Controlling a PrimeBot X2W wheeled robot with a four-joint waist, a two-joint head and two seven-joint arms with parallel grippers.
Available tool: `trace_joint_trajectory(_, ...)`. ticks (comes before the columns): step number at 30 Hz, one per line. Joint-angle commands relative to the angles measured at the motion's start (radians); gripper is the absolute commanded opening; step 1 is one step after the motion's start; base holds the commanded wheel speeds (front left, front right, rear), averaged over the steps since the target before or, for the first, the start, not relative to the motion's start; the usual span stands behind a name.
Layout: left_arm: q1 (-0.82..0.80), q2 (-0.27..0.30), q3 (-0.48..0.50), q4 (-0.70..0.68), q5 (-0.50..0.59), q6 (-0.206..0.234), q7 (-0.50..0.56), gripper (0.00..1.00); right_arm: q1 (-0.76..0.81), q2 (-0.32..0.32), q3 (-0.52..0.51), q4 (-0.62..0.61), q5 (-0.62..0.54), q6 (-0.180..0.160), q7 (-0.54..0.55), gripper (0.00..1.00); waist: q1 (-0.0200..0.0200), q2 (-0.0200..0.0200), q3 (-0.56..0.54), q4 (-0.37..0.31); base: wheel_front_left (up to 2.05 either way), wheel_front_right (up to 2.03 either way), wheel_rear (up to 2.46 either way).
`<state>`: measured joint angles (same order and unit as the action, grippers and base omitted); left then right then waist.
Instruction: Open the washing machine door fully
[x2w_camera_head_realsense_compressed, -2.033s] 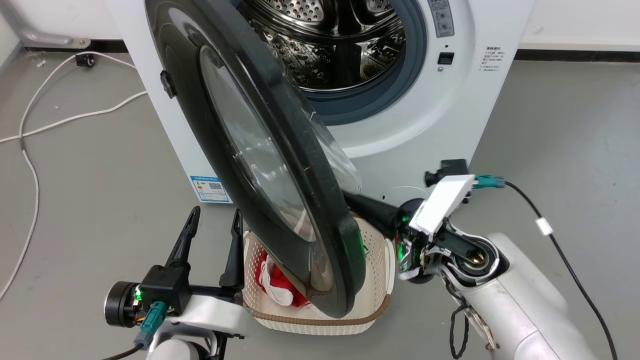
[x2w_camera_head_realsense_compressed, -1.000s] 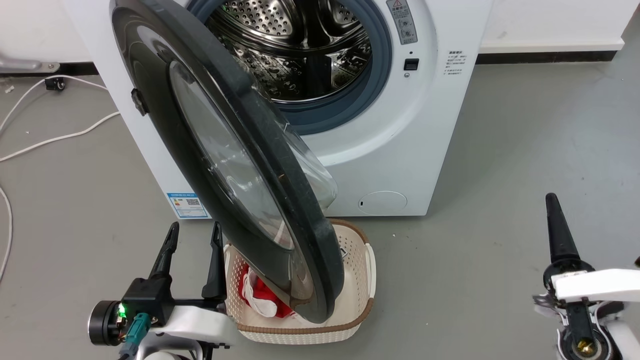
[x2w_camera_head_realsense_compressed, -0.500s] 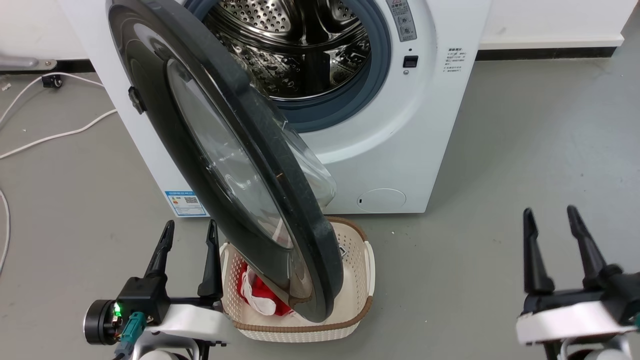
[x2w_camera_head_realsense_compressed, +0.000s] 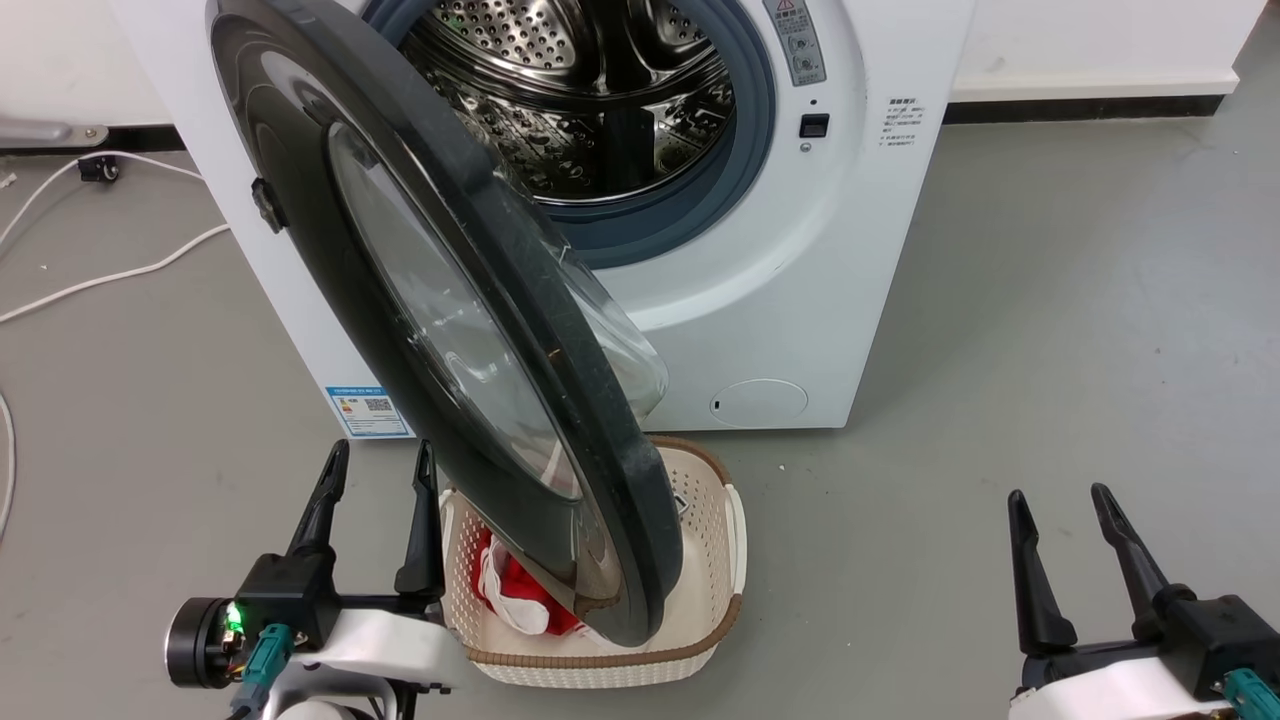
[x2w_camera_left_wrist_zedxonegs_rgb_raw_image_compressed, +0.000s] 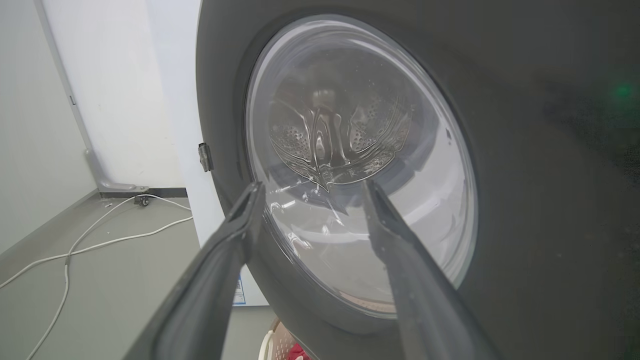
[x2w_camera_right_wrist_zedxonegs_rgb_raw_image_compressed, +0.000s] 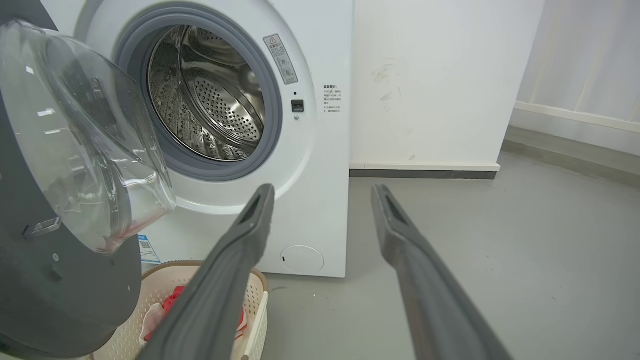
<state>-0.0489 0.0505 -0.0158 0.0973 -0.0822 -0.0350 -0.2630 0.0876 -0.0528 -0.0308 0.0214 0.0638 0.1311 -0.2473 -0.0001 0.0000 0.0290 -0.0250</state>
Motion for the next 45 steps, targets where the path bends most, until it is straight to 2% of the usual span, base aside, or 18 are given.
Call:
trace_joint_trajectory(1, -0.003, 0.000, 0.004, -0.002, 0.007, -0.003, -0.003, 1.00, -0.011, 0.004, -0.003, 0.003, 0.009, -0.001, -0.008, 1.00, 0.0001, 0.0000, 0.000, 0.000, 0.00, 0.00, 0.00)
trace_joint_trajectory(13, -0.004, 0.000, 0.004, 0.003, 0.011, -0.008, -0.003, 1.00, -0.026, 0.004, -0.017, 0.010, 0.025, -0.001, -0.016, 1.00, 0.0001, 0.0000, 0.005, -0.001, 0.00, 0.00, 0.00)
trace_joint_trajectory(15, -0.004, 0.000, 0.004, 0.004, 0.007, -0.008, -0.003, 0.27, -0.026, 0.004, -0.017, 0.009, 0.024, -0.001, -0.017, 1.00, 0.0001, 0.0000, 0.005, -0.002, 0.00, 0.00, 0.00)
trace_joint_trajectory(16, -0.005, 0.000, 0.004, 0.003, 0.010, -0.008, -0.003, 0.00, -0.026, 0.004, -0.016, 0.008, 0.025, -0.001, -0.018, 1.00, 0.0001, 0.0000, 0.006, -0.002, 0.00, 0.00, 0.00)
trace_joint_trajectory(32, -0.050, 0.001, 0.017, -0.092, 0.031, -0.016, -0.003, 0.00, -0.030, 0.005, -0.021, 0.011, 0.039, -0.001, -0.018, 1.00, 0.0001, 0.0000, 0.010, 0.005, 0.00, 0.00, 0.00)
trace_joint_trajectory(39, -0.098, 0.000, 0.034, -0.239, 0.033, 0.000, -0.003, 0.00, -0.023, 0.004, -0.018, 0.011, 0.036, -0.001, -0.018, 1.00, 0.0001, 0.0000, 0.004, 0.008, 0.00, 0.00, 0.00)
trace_joint_trajectory(45, -0.144, 0.000, 0.010, -0.415, 0.051, 0.006, -0.003, 0.00, -0.016, 0.004, -0.023, 0.013, 0.035, -0.001, -0.018, 1.00, 0.0001, 0.0000, -0.003, 0.007, 0.00, 0.00, 0.00)
